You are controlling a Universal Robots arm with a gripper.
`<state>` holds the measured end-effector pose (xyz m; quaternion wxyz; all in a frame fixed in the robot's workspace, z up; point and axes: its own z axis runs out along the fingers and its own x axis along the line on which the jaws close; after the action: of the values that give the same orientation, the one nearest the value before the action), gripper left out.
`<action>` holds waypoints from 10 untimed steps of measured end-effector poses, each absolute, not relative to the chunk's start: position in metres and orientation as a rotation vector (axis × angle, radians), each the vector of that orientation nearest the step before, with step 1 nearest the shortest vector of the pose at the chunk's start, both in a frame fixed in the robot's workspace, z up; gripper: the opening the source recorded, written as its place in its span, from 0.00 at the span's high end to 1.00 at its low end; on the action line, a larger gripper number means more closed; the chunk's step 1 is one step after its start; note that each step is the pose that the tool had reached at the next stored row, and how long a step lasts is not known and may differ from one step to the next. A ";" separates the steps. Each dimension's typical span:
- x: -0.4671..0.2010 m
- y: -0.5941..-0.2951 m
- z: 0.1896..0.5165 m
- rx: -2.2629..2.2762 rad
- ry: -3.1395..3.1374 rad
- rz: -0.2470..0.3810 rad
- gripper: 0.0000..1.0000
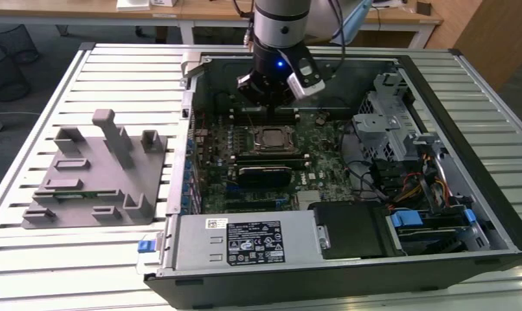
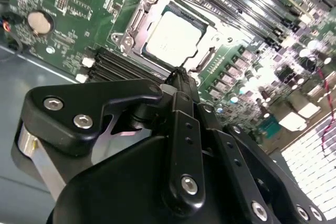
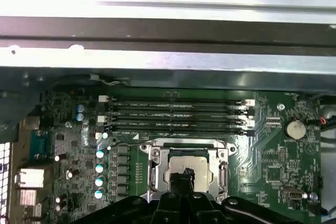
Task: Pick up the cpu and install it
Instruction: 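Install the first cpu locking lever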
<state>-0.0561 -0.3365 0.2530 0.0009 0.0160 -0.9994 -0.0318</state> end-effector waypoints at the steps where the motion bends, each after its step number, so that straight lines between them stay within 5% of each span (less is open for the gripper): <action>1: -0.056 -0.336 0.253 0.079 -3.136 -0.100 0.89; 10: -0.070 -0.336 0.252 0.099 -3.135 -0.100 0.89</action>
<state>-0.0703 -0.3365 0.2518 0.0016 0.0314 -0.9990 -0.0318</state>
